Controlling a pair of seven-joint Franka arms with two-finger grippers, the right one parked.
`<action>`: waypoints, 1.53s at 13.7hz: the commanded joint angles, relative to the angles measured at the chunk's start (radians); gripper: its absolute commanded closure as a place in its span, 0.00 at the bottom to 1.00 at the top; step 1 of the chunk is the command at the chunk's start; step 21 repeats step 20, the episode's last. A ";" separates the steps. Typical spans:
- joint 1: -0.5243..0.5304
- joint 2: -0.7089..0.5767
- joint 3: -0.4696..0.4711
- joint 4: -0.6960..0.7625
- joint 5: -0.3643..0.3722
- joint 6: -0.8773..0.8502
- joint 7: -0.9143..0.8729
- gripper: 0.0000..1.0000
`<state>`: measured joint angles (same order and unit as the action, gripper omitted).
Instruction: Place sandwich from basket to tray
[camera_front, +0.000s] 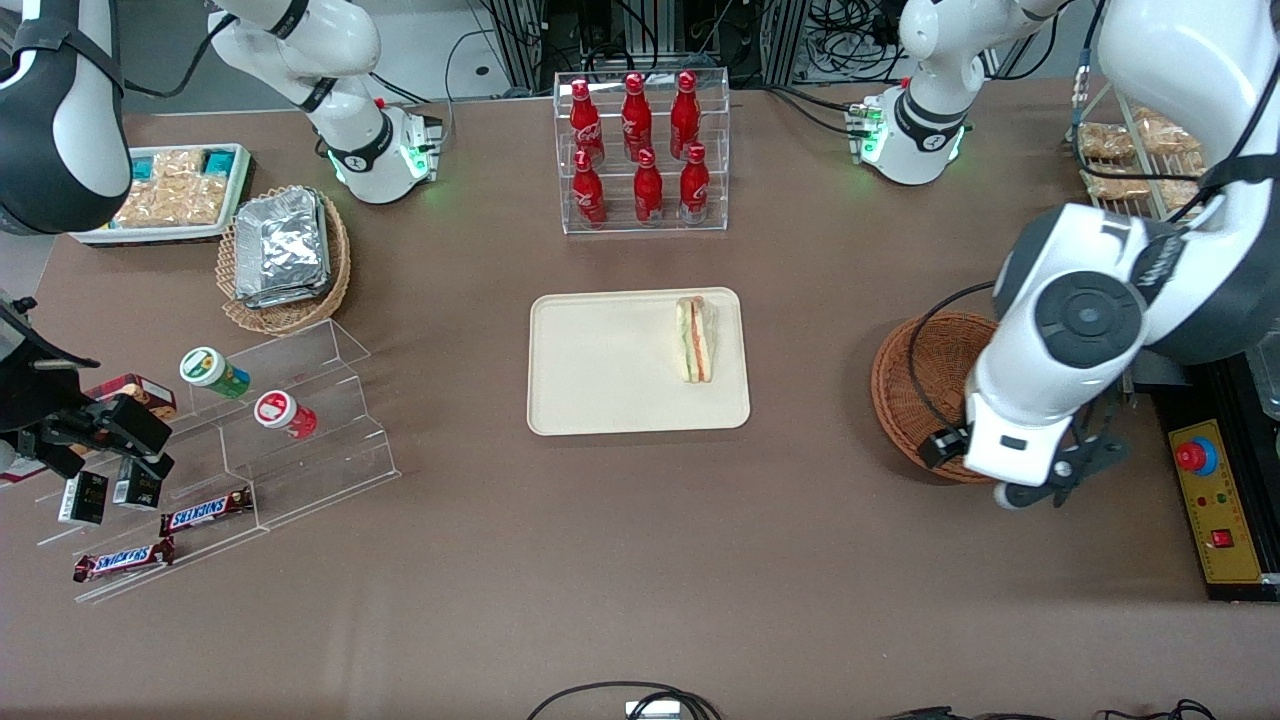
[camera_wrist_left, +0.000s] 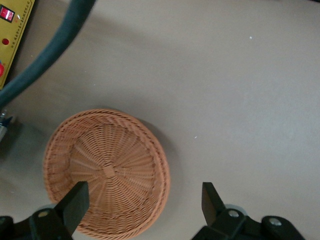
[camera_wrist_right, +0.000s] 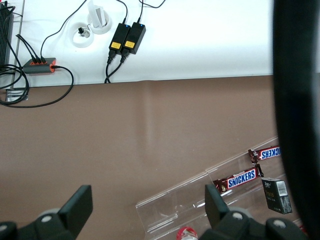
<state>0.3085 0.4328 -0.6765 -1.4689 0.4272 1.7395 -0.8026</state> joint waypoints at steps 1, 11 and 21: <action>-0.049 -0.139 0.160 -0.053 -0.120 -0.035 0.198 0.01; -0.172 -0.425 0.506 -0.165 -0.338 -0.175 0.859 0.01; -0.177 -0.476 0.502 -0.169 -0.433 -0.218 0.892 0.00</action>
